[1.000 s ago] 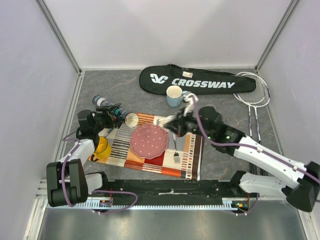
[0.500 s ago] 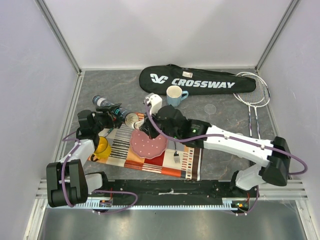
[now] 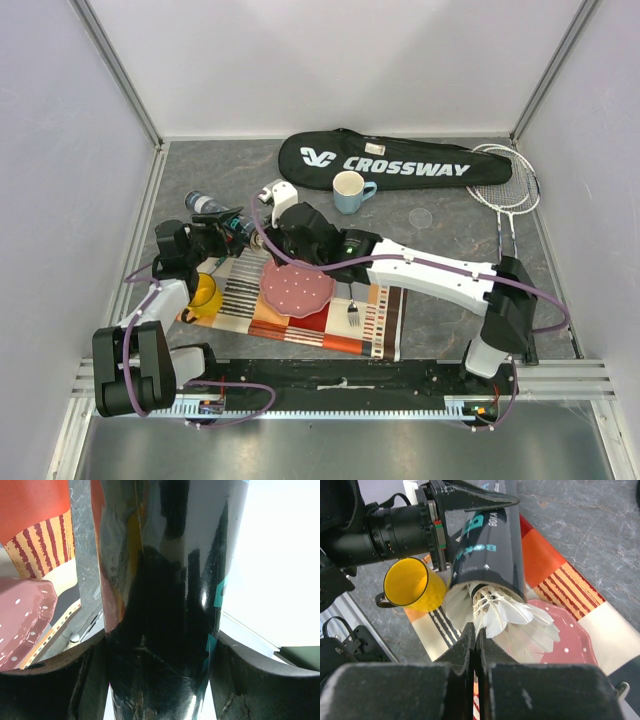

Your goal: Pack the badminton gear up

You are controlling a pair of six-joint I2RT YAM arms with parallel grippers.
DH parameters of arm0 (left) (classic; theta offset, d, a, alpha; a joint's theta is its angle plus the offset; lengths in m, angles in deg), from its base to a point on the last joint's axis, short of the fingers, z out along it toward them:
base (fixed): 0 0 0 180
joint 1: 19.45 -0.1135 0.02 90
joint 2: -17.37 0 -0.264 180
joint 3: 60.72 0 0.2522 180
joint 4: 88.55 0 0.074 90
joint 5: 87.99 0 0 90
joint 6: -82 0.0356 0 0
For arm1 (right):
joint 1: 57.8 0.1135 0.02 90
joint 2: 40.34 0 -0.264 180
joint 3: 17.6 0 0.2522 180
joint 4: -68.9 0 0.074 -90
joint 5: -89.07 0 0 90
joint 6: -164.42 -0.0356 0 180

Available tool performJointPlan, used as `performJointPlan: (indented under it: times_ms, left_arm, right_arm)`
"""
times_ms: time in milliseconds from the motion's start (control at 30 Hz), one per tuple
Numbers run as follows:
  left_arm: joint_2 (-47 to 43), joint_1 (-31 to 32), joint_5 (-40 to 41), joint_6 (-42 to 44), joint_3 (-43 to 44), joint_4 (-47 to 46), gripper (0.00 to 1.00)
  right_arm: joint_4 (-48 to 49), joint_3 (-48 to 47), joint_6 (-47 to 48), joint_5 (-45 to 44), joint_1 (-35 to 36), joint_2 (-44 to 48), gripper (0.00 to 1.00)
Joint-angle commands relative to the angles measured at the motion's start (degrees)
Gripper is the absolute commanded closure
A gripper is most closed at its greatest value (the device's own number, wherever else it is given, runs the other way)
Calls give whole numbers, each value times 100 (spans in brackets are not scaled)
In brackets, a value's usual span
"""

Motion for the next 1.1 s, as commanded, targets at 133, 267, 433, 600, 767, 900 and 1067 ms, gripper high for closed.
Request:
performJointPlan:
  times_ms: [133,267,433,600,767,900,1067]
  left_arm:
    - [-242,30,-142,55,54,-117,98]
    - [-269,56,-151,46,45,-125,98]
    - [-295,56,-168,11,45,-125,98]
    - [-295,56,-186,-6,45,-125,98]
    - [-260,56,-221,-77,10,-213,98]
    - [-251,47,-186,-77,27,-222,98]
    - [-155,56,-186,-59,71,-231,98]
  right_arm:
    - [157,-833,134,-177,53,-640,100]
    - [262,-975,178,-177,53,-825,100]
    - [324,-1159,195,-89,53,-1089,100]
    - [298,-949,318,218,9,-791,72]
    - [271,-598,301,420,-123,-317,49]
    - [245,-343,301,587,-141,79,43]
    - [87,0,310,597,-141,641,36]
